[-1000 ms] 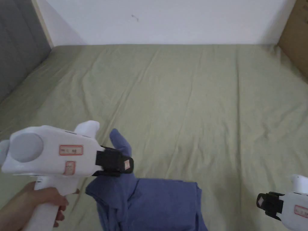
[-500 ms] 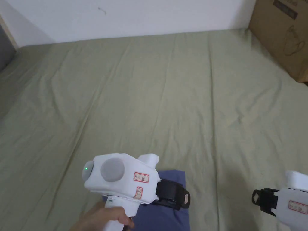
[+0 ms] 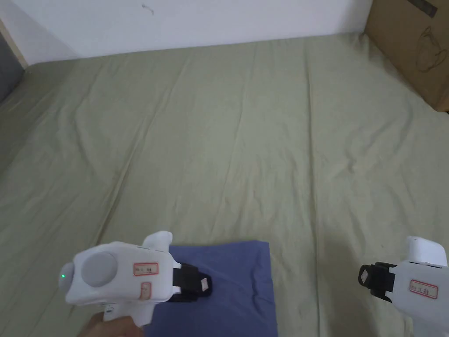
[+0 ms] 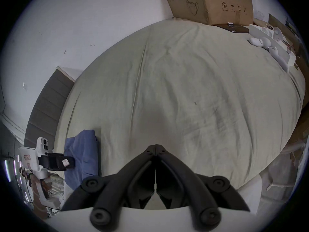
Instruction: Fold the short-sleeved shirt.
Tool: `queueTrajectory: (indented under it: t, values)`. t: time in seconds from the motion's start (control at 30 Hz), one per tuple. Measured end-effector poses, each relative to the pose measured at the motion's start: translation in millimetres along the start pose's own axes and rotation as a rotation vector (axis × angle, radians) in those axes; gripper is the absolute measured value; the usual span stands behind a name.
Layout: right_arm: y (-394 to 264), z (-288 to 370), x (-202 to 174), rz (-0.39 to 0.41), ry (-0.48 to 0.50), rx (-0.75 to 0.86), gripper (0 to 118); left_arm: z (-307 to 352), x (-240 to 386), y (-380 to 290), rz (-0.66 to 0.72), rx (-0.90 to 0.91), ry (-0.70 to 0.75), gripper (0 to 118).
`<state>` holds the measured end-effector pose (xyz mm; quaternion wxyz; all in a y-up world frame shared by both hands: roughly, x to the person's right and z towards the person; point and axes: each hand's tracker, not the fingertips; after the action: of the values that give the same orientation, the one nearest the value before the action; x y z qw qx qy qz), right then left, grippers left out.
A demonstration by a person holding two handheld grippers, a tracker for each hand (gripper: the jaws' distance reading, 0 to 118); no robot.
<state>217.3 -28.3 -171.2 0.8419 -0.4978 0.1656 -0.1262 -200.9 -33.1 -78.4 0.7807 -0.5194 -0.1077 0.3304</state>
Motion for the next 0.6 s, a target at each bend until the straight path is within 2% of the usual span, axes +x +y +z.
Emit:
queueTrajectory:
  t: [0.07, 0.3, 0.47, 0.6]
  values:
    - [-0.9, -0.1, 0.2, 0.0, 0.003, -0.002, 0, -19.9, 7.0, -2.3, 0.017, 0.006, -0.018, 1]
    - [-4.0, 3.7, 5.8, -0.006, -0.01, -0.005, 0, -73.2, 48.6, -3.3, -0.058, -0.036, -0.045, 0]
    - [-5.1, 7.7, 8.7, -0.016, -0.013, -0.003, 0, -96.7, 71.3, -8.9, -0.114, -0.057, -0.011, 0]
    - [-6.2, 7.0, 6.4, -0.003, -0.02, -0.012, 0, -101.6, 76.1, -8.2, -0.064, -0.059, -0.04, 1]
